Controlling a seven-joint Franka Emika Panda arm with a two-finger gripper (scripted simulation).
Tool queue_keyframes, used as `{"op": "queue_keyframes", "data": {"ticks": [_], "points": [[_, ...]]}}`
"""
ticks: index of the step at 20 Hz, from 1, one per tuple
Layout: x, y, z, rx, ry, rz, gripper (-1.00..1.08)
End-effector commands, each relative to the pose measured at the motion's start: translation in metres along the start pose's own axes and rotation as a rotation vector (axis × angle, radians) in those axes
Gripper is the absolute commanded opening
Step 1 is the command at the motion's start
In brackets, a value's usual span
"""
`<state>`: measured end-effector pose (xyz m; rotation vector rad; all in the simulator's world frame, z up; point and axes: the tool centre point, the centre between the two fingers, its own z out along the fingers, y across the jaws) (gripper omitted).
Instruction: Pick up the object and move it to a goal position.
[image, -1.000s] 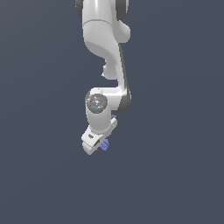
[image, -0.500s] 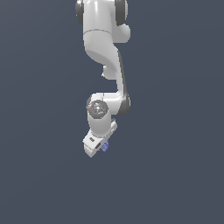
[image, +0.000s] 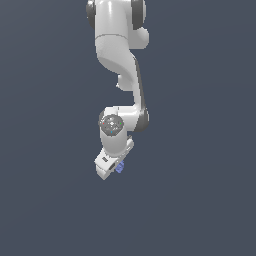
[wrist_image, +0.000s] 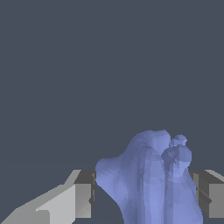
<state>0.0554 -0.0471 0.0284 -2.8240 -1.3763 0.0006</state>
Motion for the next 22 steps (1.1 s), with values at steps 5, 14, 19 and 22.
{"op": "queue_keyframes", "data": {"ticks": [5,14,19,22], "points": [[-0.001,-0.002,-0.005,0.000,0.000,0.000,-1.00],[-0.012,-0.017,-0.037,0.000,0.000,0.000,-1.00],[-0.022,-0.031,-0.069,-0.001,-0.002,0.000,-1.00],[-0.029,-0.042,-0.093,-0.001,-0.002,0.000,-1.00]]}}
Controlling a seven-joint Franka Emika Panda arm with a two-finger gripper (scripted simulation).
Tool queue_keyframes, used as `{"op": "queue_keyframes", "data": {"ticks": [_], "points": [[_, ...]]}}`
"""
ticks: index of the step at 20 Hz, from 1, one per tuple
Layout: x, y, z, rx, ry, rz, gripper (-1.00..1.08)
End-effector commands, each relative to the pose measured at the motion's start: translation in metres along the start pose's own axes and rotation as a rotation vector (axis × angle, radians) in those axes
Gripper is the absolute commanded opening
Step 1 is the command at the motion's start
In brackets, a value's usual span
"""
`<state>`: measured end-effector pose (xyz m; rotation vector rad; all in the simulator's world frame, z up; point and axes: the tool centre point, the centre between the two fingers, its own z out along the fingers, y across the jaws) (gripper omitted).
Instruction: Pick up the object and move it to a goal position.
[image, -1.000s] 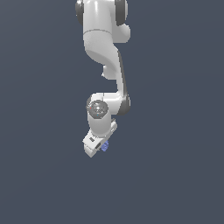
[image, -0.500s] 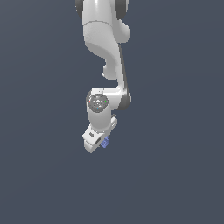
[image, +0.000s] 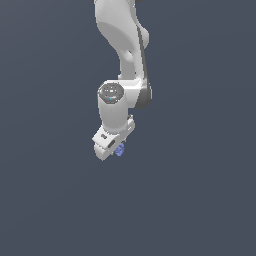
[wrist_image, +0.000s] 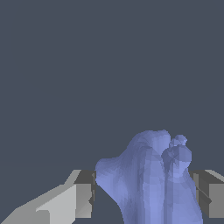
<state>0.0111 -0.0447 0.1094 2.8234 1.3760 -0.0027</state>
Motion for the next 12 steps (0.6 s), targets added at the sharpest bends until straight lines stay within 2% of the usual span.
{"op": "queue_keyframes", "data": {"ticks": [1,12], "points": [[-0.006,-0.009,-0.020,-0.001,-0.001,0.000,-1.00],[-0.033,-0.049,-0.111,-0.001,0.000,0.000,-1.00]]}}
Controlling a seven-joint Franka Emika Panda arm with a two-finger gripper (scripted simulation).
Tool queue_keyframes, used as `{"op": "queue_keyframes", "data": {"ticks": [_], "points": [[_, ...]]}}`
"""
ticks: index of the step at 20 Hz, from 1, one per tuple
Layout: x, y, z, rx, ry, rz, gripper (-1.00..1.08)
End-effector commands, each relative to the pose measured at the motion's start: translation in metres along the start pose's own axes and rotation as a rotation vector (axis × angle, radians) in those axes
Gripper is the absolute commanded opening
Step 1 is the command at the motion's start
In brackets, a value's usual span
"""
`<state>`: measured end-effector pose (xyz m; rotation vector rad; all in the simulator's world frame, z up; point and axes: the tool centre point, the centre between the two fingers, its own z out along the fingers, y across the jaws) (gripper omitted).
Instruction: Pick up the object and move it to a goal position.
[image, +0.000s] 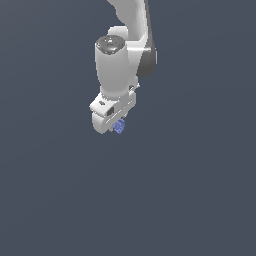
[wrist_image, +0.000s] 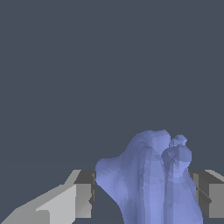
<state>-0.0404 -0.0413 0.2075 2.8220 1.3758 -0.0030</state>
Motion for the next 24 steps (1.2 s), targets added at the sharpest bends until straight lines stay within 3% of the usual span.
{"op": "queue_keyframes", "data": {"ticks": [1,14,24], "points": [[-0.006,-0.010,-0.022,0.000,0.000,0.000,-1.00],[-0.036,-0.053,-0.129,0.001,0.003,-0.001,-1.00],[-0.046,-0.066,-0.168,0.001,0.003,0.000,-1.00]]}}
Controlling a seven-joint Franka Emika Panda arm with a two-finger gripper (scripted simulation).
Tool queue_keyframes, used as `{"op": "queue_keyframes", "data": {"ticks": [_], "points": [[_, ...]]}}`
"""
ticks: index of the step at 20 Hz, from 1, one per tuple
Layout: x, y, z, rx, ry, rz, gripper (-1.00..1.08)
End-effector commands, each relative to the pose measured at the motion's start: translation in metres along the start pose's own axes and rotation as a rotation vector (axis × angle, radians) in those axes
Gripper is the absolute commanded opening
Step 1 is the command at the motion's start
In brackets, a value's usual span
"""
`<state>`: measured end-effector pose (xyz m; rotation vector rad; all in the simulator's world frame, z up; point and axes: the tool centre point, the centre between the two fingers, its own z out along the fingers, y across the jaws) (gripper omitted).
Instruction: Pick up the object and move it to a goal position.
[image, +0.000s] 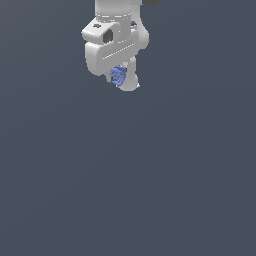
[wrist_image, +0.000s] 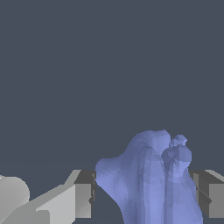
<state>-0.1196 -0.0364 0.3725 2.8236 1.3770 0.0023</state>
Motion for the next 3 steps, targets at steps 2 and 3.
{"op": "queue_keyframes", "data": {"ticks": [2,3], "points": [[-0.0014,-0.0012,-0.0049,0.001,-0.001,0.001,-1.00],[-0.0014,-0.0011,-0.0051,0.001,-0.001,0.001,-1.00]]}}
